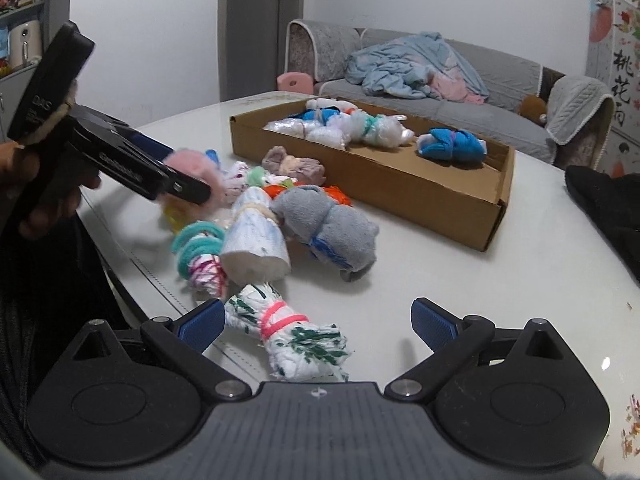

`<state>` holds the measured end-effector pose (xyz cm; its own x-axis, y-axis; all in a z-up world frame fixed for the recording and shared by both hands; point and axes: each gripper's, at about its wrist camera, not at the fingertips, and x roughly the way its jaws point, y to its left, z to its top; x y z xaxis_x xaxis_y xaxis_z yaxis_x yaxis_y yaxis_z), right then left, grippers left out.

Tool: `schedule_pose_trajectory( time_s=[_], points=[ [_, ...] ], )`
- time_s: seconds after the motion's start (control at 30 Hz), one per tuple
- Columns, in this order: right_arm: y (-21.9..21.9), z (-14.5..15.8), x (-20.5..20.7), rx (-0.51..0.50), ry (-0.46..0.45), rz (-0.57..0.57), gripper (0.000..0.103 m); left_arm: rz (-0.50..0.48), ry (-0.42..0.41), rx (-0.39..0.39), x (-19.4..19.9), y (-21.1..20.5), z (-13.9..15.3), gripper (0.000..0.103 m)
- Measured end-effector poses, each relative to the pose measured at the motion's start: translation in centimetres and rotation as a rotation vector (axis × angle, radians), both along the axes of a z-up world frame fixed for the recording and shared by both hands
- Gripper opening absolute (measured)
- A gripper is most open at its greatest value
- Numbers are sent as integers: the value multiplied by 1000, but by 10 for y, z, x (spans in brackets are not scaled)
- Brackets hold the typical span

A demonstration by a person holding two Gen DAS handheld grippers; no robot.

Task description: Organize objects

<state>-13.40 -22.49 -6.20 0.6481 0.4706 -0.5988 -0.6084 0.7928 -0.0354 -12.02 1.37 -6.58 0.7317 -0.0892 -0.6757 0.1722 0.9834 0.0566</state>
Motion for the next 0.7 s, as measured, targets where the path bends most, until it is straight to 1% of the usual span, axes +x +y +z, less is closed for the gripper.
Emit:
schedule_pose_trajectory(
  time_s=[0.03,0.07,0.17,0.23,0.4,0.47,0.53,0.57,0.7],
  points=[
    [0,-1,-2,-7,-1,-3,94,11,-1,10,0,2,0,102],
    [0,-3,-3,-16,-4,-7,88,23,-2,17,0,5,0,102],
    [-1,-6,-3,-25,-1,-4,80,44,4,23,0,12,-1,102],
    [-2,-6,-2,-19,4,-1,77,50,16,17,1,12,-2,102],
    [-1,-6,-2,-18,-4,13,75,22,16,0,-1,1,-4,102],
    [-1,-5,-3,-18,-1,19,70,15,15,1,-2,-3,-7,101],
    [-2,-6,-2,-16,0,24,69,10,18,10,-2,-6,-10,99],
    [-2,-6,-1,-12,2,26,66,8,20,12,-2,-7,-11,99],
    [-1,-5,-1,-11,-1,27,65,12,5,2,-4,-9,-9,99]
  ],
)
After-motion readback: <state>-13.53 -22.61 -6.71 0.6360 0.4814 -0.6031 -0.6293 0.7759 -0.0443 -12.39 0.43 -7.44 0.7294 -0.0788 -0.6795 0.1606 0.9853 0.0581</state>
